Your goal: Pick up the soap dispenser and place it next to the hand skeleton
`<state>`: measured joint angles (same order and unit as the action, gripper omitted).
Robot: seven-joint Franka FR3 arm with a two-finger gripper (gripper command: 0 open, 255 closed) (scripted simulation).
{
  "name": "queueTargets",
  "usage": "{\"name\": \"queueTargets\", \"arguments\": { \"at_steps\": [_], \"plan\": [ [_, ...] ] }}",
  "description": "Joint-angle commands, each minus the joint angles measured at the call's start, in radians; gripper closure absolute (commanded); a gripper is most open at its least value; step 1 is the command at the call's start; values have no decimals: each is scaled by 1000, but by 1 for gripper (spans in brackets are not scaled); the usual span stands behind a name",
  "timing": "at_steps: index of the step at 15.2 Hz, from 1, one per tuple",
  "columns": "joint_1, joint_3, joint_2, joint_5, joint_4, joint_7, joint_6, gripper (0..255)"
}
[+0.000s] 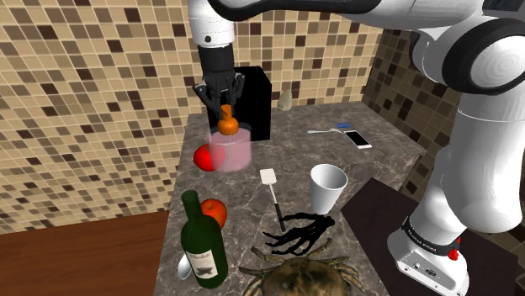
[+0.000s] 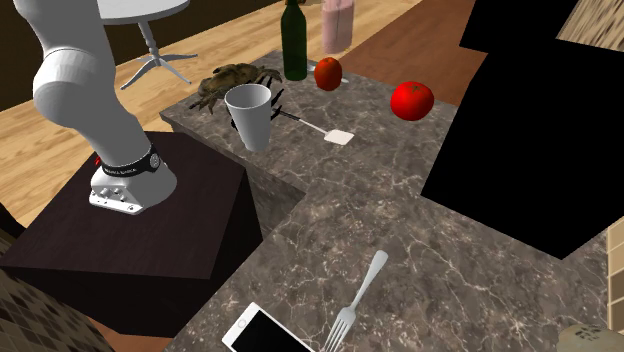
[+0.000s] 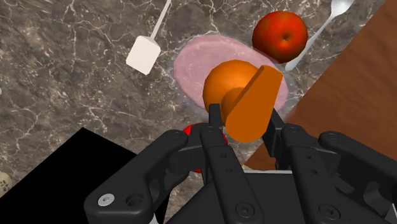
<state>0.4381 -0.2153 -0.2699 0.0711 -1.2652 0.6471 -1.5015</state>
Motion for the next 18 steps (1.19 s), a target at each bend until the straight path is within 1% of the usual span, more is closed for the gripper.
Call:
{"name": "queueTargets", "arguments": {
  "at_steps": [1,9,18],
  "plan": [
    [-6,1,18,-4,-56,-4,-40,255],
    [-13,3,43,-9,-200,-4,-159,255],
    [-17,5,49,-9,-329,-2,-282,255]
  ]
}}
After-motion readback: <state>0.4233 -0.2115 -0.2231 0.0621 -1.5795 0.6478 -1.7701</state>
